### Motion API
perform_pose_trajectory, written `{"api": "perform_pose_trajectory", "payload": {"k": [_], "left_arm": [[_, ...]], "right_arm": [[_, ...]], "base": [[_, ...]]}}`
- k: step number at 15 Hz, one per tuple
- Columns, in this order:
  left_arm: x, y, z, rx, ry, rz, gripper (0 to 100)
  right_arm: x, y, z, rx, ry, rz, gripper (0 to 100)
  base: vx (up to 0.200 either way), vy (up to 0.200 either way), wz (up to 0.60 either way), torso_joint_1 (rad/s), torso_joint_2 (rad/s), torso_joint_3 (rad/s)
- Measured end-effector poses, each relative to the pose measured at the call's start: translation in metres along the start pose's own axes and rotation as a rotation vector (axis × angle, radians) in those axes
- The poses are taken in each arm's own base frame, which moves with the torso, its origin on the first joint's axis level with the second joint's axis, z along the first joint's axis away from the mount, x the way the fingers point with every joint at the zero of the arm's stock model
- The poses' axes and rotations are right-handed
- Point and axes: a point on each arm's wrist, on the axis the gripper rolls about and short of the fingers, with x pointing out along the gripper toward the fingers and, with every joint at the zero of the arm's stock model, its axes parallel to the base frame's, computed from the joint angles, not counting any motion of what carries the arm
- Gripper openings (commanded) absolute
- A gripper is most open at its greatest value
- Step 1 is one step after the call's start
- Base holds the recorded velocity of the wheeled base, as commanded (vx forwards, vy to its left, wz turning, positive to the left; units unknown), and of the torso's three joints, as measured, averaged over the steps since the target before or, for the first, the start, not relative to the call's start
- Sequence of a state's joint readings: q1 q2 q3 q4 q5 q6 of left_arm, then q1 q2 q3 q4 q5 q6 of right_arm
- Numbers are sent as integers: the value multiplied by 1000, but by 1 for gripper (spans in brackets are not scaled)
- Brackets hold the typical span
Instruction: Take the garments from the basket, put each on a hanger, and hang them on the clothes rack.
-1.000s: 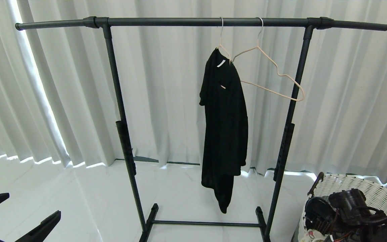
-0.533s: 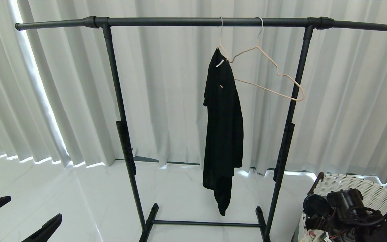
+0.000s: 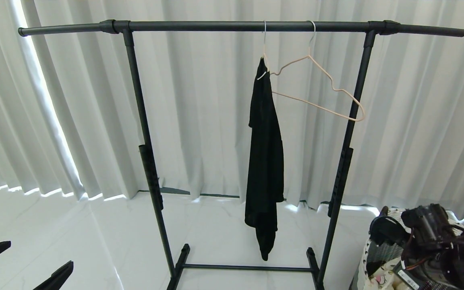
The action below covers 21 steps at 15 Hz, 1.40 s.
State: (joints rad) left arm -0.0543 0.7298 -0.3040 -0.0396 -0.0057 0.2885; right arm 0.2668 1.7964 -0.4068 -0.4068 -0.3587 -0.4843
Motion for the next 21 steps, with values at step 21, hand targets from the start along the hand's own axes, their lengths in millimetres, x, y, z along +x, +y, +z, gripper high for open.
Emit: {"api": "perform_pose_trajectory", "payload": {"k": [21], "left_arm": [[34,-39,107,-100,-118,-692,100]], "right_arm": [[-198,-56,91,91,-462,216,0]], "base": [[-76,0,0,0,1,1]]}}
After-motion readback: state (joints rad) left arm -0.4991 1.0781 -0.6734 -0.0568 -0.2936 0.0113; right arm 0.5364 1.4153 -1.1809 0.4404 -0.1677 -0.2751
